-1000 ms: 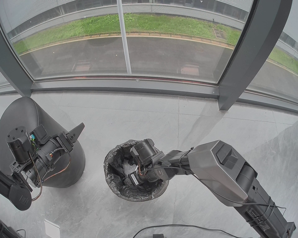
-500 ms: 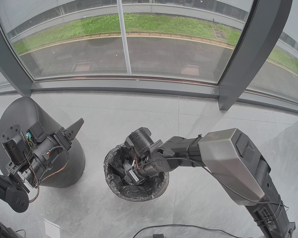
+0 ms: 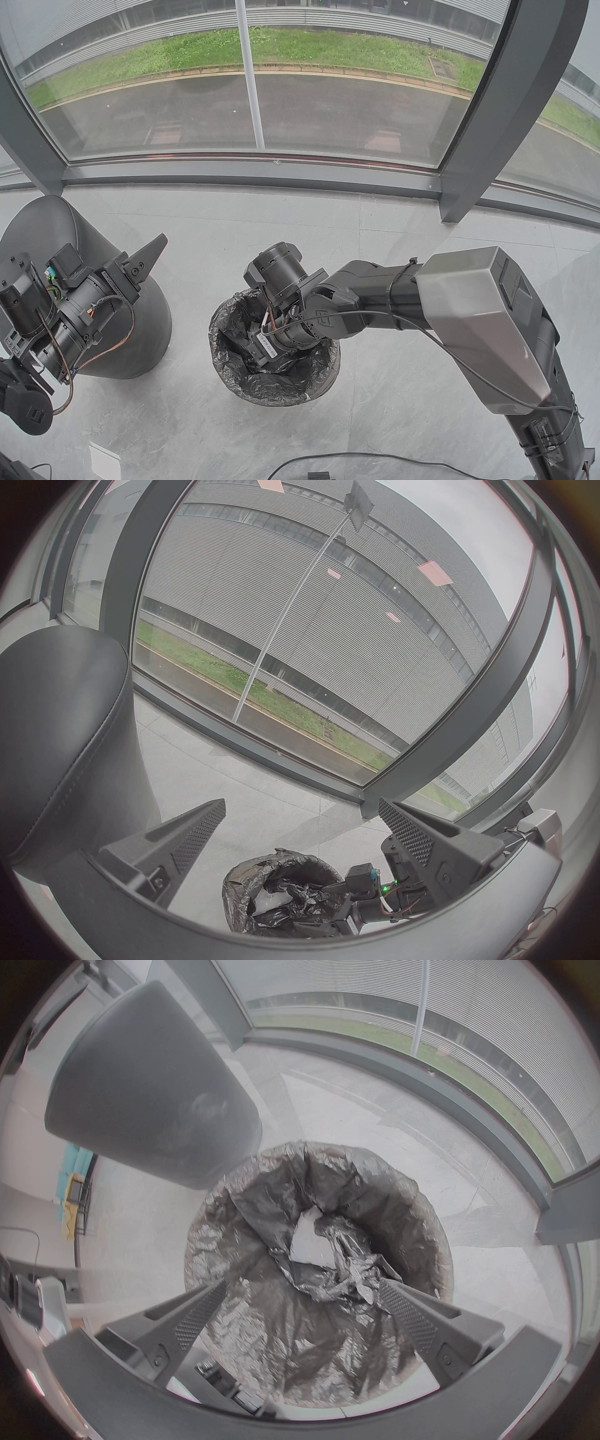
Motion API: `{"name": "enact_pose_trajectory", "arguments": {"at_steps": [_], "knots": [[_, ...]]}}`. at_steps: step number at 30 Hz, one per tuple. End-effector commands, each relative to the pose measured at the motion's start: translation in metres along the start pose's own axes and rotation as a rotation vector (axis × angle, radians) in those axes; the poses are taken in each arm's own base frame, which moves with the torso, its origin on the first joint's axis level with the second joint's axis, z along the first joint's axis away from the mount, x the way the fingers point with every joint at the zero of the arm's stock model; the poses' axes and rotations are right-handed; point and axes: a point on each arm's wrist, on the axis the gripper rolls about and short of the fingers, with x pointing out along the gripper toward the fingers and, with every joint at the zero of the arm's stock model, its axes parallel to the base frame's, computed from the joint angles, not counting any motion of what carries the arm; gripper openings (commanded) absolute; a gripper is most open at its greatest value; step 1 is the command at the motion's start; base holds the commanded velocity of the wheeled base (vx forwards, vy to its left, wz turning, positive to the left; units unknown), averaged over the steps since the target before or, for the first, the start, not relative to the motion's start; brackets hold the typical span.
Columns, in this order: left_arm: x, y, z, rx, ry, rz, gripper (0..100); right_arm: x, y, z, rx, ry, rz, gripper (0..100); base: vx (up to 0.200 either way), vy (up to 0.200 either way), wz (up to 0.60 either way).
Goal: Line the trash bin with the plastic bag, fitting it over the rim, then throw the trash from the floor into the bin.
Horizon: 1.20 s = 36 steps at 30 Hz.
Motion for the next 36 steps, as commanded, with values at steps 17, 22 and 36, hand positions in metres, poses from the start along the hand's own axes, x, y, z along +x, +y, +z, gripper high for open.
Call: {"name": "enact_pose_trajectory", "arguments": {"at_steps": [17,22,36], "knots": [[-0.005,-0.004,-0.004,-0.002,0.018,-0.017,100,0.096,-0.013,-0.041,0.101,-0.006,0.023,100,0.000,0.000,0.00],[-0.007,-0.008,-0.010,-0.004,0.042,-0.036,100,0.105,-0.032,-0.045,0.133,-0.011,0.003,100,0.000,0.000,0.00],[-0.007,-0.008,-0.011,-0.004,0.048,-0.038,100,0.116,-0.029,-0.054,0.124,0.002,0.031,100,0.000,0.000,0.00]]}}
